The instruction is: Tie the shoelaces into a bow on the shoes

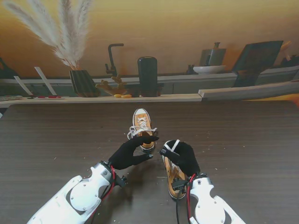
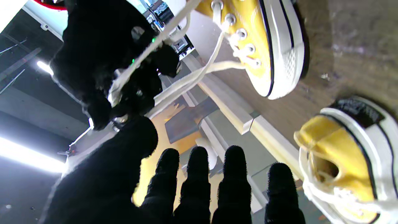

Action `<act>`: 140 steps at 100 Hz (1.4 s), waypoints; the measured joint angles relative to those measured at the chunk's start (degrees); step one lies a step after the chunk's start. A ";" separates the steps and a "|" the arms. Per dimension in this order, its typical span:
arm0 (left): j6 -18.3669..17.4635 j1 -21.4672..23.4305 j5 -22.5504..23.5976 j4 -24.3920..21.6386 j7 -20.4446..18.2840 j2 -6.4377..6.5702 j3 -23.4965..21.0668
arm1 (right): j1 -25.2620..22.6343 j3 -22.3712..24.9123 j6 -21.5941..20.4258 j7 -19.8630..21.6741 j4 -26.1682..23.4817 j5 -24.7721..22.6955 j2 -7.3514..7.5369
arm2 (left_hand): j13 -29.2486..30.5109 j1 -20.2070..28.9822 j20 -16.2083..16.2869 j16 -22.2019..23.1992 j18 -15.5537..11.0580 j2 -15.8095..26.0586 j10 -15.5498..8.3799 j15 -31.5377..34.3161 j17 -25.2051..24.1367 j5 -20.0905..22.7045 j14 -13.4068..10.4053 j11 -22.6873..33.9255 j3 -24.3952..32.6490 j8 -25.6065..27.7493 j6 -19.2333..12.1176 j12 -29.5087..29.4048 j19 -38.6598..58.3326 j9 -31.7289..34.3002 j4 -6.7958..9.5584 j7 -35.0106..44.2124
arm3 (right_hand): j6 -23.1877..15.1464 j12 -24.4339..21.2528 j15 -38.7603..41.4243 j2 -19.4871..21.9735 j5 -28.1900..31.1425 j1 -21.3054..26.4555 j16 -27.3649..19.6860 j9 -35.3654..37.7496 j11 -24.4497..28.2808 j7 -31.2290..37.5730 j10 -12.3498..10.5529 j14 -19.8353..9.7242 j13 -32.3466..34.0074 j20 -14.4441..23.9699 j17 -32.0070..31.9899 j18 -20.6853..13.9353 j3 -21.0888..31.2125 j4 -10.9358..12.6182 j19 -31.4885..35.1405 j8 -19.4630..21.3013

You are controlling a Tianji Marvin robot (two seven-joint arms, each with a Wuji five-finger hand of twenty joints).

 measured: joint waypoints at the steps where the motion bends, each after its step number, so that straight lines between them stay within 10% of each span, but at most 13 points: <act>1: 0.02 -0.16 -0.06 0.24 0.04 -0.06 0.27 | -0.02 0.02 0.00 -0.01 -0.03 0.01 -0.01 | 0.00 0.00 0.00 0.04 0.00 0.00 0.00 0.00 0.00 0.00 0.00 0.01 0.33 0.00 0.00 0.02 0.00 0.00 0.00 0.00 | 0.00 0.00 0.00 0.00 0.00 0.00 0.00 0.00 0.00 0.00 0.00 0.00 0.00 0.00 0.00 0.01 0.00 0.00 0.00 0.00; 51: -0.76 -6.64 -2.71 7.19 3.41 -3.29 9.34 | -0.47 0.61 -0.73 1.60 -0.61 0.50 0.18 | 0.00 0.15 0.42 0.95 -0.03 -0.41 -0.01 2.04 -0.01 3.02 -0.01 2.14 -0.19 0.00 -0.21 1.20 2.22 1.34 -2.66 4.57 | 0.45 -0.03 0.57 0.63 0.00 -0.33 0.01 1.19 -0.11 -0.07 0.00 0.17 0.56 0.09 0.01 0.70 0.10 0.00 0.00 -0.67; 81: -0.98 -8.82 -3.19 9.66 5.48 -4.65 11.99 | -0.77 0.98 -1.37 2.56 -0.92 0.83 0.43 | 1.05 9.26 0.42 1.00 -0.05 3.16 -0.07 4.04 -0.01 7.43 -0.02 3.99 -9.23 3.76 -0.32 2.23 4.34 5.22 -5.26 11.09 | 0.45 -0.07 0.61 0.63 0.00 -0.33 0.01 1.24 -0.14 -0.10 0.00 0.23 0.56 0.58 0.01 1.93 0.10 0.00 0.00 -0.84; 98: -0.90 -8.85 -4.21 10.12 7.02 -5.61 12.37 | -0.95 1.02 -1.51 2.80 -1.02 1.31 0.52 | 1.93 14.75 0.42 1.07 -0.05 4.00 -0.08 5.05 0.03 11.03 0.08 4.32 -13.04 14.00 -0.42 10.45 5.75 9.38 -5.37 29.68 | 0.45 -0.10 0.65 0.63 0.00 -0.33 0.01 1.80 -0.67 -0.10 0.00 0.39 0.61 0.61 0.01 1.95 0.10 0.00 0.00 -0.94; 116: -0.38 -6.70 -10.72 9.19 9.57 -7.03 10.42 | -1.24 1.18 -1.64 2.78 -1.21 1.73 0.52 | 7.90 3.50 -0.94 1.07 0.32 -1.75 2.49 5.04 2.36 9.51 5.86 4.13 11.55 29.33 -0.34 11.40 7.52 18.78 -6.04 42.97 | 0.45 -0.61 0.65 0.64 -0.03 -0.32 0.01 1.81 -0.70 -0.18 0.00 0.41 0.61 0.63 0.01 1.96 0.10 0.00 0.00 -1.43; 140: -2.27 -4.30 -13.80 7.43 14.01 -8.70 8.58 | -1.54 1.31 -1.65 3.04 -1.75 3.01 0.52 | 22.28 -6.98 -2.16 1.64 3.17 -13.63 4.28 14.98 11.57 14.01 7.43 9.83 33.39 33.28 -0.17 20.93 20.64 36.07 -0.14 48.64 | 0.47 -0.63 0.66 1.17 -0.05 -0.31 0.01 1.82 -0.70 -0.94 0.00 0.45 0.61 0.64 0.01 1.99 0.10 0.00 0.00 -2.14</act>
